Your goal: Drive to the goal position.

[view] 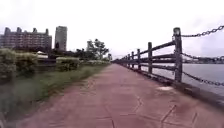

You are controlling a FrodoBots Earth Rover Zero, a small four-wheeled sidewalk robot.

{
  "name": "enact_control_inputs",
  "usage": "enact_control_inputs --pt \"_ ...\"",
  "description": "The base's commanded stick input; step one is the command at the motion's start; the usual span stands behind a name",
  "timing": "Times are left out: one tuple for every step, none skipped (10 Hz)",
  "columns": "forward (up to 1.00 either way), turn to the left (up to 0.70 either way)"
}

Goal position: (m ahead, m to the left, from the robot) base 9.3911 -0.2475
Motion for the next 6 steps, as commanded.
enact_control_inputs --pt "1.00 0.00" --pt "1.00 0.00" --pt "1.00 0.00" --pt "1.00 0.00" --pt "1.00 0.00" --pt "1.00 0.00"
